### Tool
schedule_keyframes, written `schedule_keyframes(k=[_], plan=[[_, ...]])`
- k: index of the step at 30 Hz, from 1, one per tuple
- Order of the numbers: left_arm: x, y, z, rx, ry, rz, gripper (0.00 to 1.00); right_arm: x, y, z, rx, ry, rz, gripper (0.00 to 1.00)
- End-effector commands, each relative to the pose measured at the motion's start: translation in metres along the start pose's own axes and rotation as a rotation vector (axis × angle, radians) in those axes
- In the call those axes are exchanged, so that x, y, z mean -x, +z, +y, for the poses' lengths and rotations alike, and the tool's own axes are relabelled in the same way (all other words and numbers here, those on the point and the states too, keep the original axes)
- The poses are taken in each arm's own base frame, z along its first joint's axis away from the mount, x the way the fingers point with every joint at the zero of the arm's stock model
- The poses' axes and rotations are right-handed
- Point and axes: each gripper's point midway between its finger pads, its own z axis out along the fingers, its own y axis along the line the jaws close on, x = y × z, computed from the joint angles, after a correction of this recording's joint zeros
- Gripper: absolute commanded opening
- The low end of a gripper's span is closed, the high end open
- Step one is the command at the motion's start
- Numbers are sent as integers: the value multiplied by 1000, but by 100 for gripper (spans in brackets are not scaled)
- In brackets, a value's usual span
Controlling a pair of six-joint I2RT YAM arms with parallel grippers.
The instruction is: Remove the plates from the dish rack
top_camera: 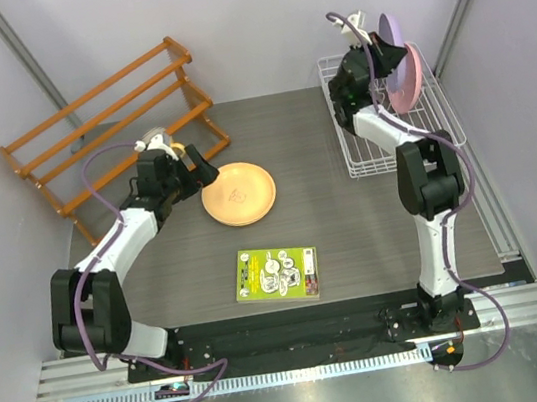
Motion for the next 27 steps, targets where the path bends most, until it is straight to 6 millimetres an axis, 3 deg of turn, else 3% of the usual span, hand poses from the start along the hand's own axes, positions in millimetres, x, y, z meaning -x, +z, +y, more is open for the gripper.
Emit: schedule_keyframes(k=[1, 2, 5, 6, 8, 9, 13, 21, 22, 27], plan=[[22, -20, -16, -42, 38, -71, 99, 39, -13, -85, -85, 269, -34, 1], [24, -21, -19, -52, 42, -77, 100, 44, -16, -97, -83, 300, -36, 1], [28, -25, -29, -92, 44, -75, 99, 45, -28, -93, 25, 283, -11, 1], [28, -26, -31, -100, 43, -77, 99, 48, -32, -91, 57, 381, -2, 1], [29, -30, -35, -120, 45, -83, 99, 50, -48, -76, 180, 364, 5, 1], [28, -31, -36, -126, 47, -84, 99, 56, -54, -85, 196, 455, 9, 1], [29, -38, -46, -170, 55, -96, 99, 67, -90, -76, 364, 502, -1, 1], [32, -44, -65, -248, 84, -110, 99, 57, -153, -55, 679, 575, 51, 1], [32, -44, -68, -260, 86, -112, 99, 57, -158, -59, 709, 593, 53, 1], [25, -38, -81, -314, 97, -93, 100, 44, -184, -45, 850, 666, 117, 1]])
